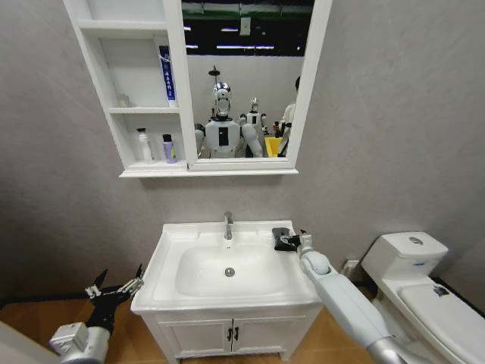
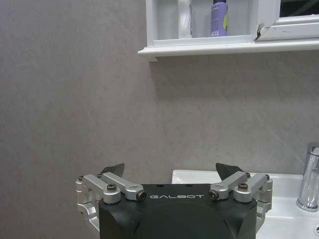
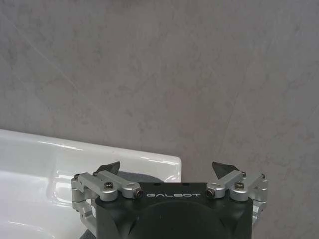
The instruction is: Move facial cleanser and shampoo from washbasin to cabinet, then wipe washbasin with towel.
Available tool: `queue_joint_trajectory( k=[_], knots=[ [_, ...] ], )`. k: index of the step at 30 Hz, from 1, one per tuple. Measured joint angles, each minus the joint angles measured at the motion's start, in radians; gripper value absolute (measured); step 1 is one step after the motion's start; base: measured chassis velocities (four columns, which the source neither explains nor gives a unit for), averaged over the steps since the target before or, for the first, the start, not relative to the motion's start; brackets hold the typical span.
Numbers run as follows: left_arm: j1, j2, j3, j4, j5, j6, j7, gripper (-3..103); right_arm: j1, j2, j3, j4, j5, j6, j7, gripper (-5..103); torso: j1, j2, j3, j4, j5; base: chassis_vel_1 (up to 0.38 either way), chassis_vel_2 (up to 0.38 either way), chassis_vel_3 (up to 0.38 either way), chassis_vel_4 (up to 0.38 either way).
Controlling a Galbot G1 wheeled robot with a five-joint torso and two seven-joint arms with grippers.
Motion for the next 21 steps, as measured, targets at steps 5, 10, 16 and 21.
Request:
queue_joint_trajectory(
  k=[5, 10, 16, 21],
  knots=[
    [0.000, 0.000, 0.000, 0.000, 0.000, 0.000, 0.000, 100, -0.221, -0.069, 0.104, 0.360, -0.005, -0.032, 0.055, 100, 0.000, 0.000, 0.000, -0.0005, -0.0001, 0.000, 0.000, 0.000, 0.000],
    [0.000, 0.000, 0.000, 0.000, 0.000, 0.000, 0.000, 100, -0.433, -0.057, 0.185, 0.600, -0.030, -0.066, 0.109, 100, 0.000, 0.000, 0.000, -0.0002, 0.0000, 0.000, 0.000, 0.000, 0.000],
    [0.000, 0.000, 0.000, 0.000, 0.000, 0.000, 0.000, 100, -0.738, 0.061, 0.241, 0.868, -0.202, -0.085, 0.131, 100, 0.000, 0.000, 0.000, -0.0005, 0.0000, 0.000, 0.000, 0.000, 0.000],
    [0.000, 0.000, 0.000, 0.000, 0.000, 0.000, 0.000, 100, -0.865, 0.154, 0.238, 0.967, -0.329, -0.068, 0.130, 100, 0.000, 0.000, 0.000, -0.0003, -0.0002, 0.000, 0.000, 0.000, 0.000]
  ],
)
